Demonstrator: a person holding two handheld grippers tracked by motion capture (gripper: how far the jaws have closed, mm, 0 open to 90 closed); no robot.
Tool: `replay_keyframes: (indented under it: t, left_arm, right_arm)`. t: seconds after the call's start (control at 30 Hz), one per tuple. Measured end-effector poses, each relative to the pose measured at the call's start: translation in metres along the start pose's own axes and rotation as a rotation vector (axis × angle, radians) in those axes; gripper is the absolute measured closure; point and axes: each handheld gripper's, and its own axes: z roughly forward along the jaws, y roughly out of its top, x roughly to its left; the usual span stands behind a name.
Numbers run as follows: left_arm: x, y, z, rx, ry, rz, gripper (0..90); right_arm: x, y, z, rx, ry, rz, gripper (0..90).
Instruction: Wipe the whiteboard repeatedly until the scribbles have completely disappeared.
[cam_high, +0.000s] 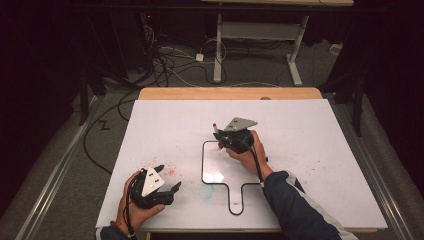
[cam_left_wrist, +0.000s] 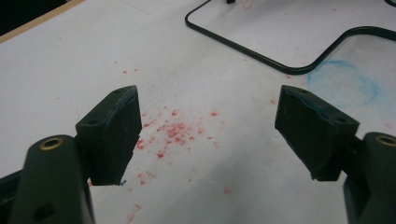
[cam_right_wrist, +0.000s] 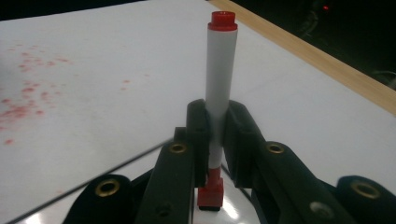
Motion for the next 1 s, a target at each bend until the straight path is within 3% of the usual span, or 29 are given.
replay_keyframes:
  t: [0.1, 0.2, 0.3, 0.37, 0.47, 0.53, 0.63, 0.73, 0.9, 1.0]
  left_arm:
    - [-0.001, 0.0, 0.0, 0.003, -0.004, 0.005, 21.8]
    - [-0.001, 0.0, 0.001, 0.004, -0.008, 0.003, 21.8]
    - [-0.001, 0.001, 0.0, 0.001, -0.011, 0.005, 21.7]
    - [-0.001, 0.0, 0.001, 0.006, -0.009, 0.008, 21.8]
    - [-0.001, 0.0, 0.0, 0.005, -0.011, 0.004, 21.7]
    - [-0.001, 0.0, 0.001, 0.007, -0.011, 0.007, 21.7]
    - [-0.002, 0.0, 0.001, 0.005, -0.014, 0.008, 21.7]
    - [-0.003, 0.001, 0.001, 0.003, -0.018, 0.01, 21.7]
    - [-0.003, 0.001, 0.002, 0.006, -0.019, 0.013, 21.7]
    - [-0.003, 0.001, 0.001, 0.004, -0.019, 0.009, 21.7]
  right_arm:
    - [-0.006, -0.004, -0.004, -0.004, -0.02, 0.02, 81.9]
    - [-0.002, -0.006, -0.004, -0.031, 0.035, 0.049, 81.8]
    - [0.007, -0.005, -0.001, -0.046, 0.091, 0.037, 81.8]
    - [0.01, -0.004, 0.0, -0.045, 0.099, 0.027, 81.8]
    - [0.006, -0.007, -0.006, -0.034, 0.056, 0.002, 81.9]
    - [-0.001, -0.01, -0.011, -0.026, -0.014, -0.011, 81.9]
    - [-0.011, -0.015, -0.016, -0.027, -0.041, 0.038, 81.8]
    - [-0.006, -0.016, -0.016, -0.043, -0.006, 0.032, 81.8]
    - [0.01, -0.015, -0.013, -0.072, 0.123, 0.012, 81.8]
    - [0.007, -0.015, -0.013, -0.07, 0.087, 0.003, 81.8]
